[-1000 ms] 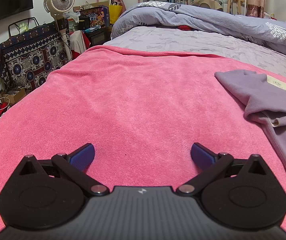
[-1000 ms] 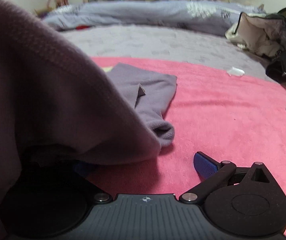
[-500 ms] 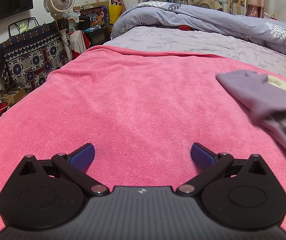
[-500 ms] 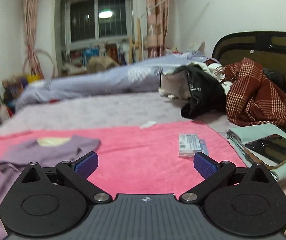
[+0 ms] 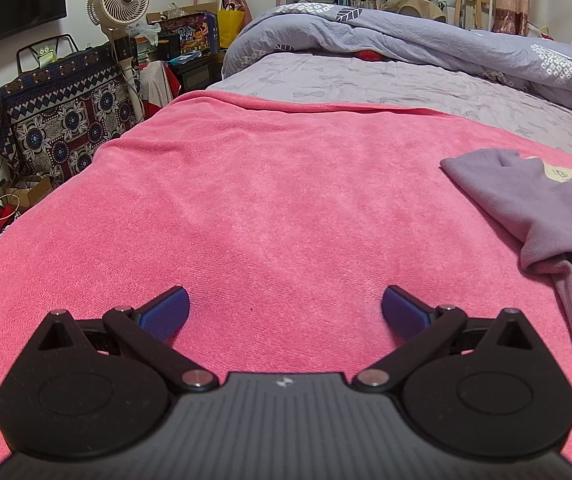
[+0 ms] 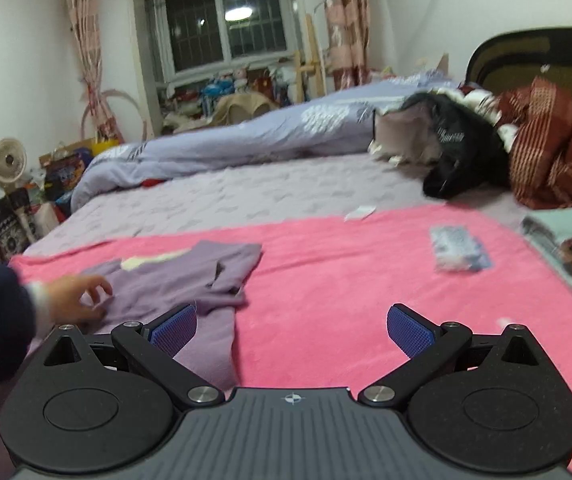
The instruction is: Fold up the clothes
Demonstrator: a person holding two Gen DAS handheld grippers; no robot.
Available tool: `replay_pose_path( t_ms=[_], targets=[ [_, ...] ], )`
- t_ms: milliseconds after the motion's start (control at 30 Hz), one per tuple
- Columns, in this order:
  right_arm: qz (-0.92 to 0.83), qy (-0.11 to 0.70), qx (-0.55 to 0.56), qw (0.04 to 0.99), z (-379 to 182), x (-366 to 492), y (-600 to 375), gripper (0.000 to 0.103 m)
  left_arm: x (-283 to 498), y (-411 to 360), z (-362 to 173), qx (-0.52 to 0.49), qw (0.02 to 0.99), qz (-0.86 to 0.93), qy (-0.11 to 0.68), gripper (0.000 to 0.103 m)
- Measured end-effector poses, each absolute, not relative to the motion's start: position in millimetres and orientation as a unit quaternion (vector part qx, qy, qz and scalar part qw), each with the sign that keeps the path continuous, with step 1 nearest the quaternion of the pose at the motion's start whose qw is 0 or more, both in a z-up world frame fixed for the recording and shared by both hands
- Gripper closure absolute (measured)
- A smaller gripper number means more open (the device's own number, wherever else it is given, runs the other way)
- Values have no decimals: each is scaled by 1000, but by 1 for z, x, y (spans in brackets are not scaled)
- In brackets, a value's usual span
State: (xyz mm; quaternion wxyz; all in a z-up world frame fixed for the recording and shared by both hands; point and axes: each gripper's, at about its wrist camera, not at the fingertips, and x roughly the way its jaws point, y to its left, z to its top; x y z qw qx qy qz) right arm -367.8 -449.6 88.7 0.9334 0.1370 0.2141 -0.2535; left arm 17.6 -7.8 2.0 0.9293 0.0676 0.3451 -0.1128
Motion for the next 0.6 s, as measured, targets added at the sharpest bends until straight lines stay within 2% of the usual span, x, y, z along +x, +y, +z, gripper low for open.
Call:
replay_pose_path(
  t_ms=[300, 600],
  targets=[
    [-249, 212, 180, 928, 64, -368, -464, 0, 17, -8, 3, 67, 929, -113, 345, 0],
    [-255, 218, 175, 926, 57, -377, -462, 0, 17, -8, 3, 67, 929, -113, 345, 0]
  ],
)
